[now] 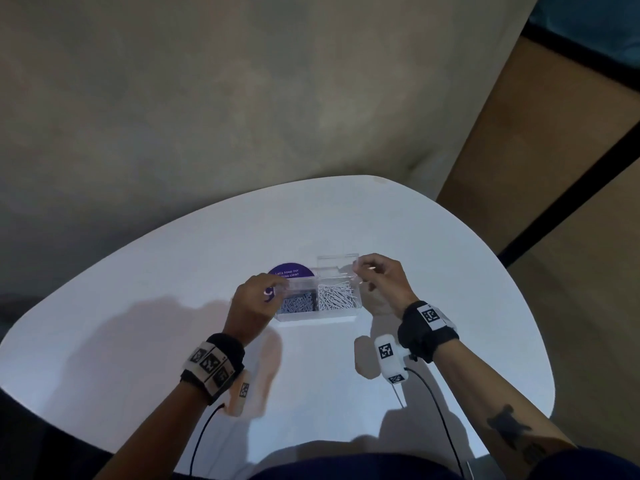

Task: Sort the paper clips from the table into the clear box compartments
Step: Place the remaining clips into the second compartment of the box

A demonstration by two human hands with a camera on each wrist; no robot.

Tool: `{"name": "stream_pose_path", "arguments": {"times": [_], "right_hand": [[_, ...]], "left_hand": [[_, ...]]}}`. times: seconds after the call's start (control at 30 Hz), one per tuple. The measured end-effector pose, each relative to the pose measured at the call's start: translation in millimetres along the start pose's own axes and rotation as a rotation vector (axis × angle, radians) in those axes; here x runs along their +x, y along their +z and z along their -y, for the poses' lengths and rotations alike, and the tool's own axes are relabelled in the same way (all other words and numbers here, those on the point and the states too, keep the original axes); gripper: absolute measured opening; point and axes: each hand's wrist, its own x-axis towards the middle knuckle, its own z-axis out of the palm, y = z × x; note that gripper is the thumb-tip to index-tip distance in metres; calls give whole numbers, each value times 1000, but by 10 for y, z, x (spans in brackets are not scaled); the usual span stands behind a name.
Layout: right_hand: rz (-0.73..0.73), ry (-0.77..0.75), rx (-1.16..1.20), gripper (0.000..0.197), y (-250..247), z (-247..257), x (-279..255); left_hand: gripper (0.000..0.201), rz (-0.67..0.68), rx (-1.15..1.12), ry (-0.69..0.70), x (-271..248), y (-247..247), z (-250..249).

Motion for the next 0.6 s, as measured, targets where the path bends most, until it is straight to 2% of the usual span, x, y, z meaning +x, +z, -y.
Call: {"name": "stream_pose_path", "arguments": {"times": [0.07, 0.2, 0.27, 0.37, 0.47, 0.53, 0.6], "right_hand": [[46, -62, -77, 9, -59, -7, -22], [197, -292, -405, 28, -160, -73, -87], [265, -361, -535, 39, -196, -105, -106], [310, -262, -677, 37, -207, -112, -99], [307, -229, -741, 35, -157, -132, -81], [321, -243, -800, 54, -95, -134, -81], [338, -240, -834, 67, -43, -127, -86]], "left_hand": [[25, 30, 76, 47, -63, 17, 50], [37, 125, 139, 70, -123, 28, 80], [43, 146, 220, 103, -142, 26, 96], [47, 164, 253, 73, -102, 30, 58], [73, 298, 260, -29, -4, 66, 32], [88, 378, 260, -66, 39, 94, 12], [85, 380, 265, -72, 45, 121, -14]]}}
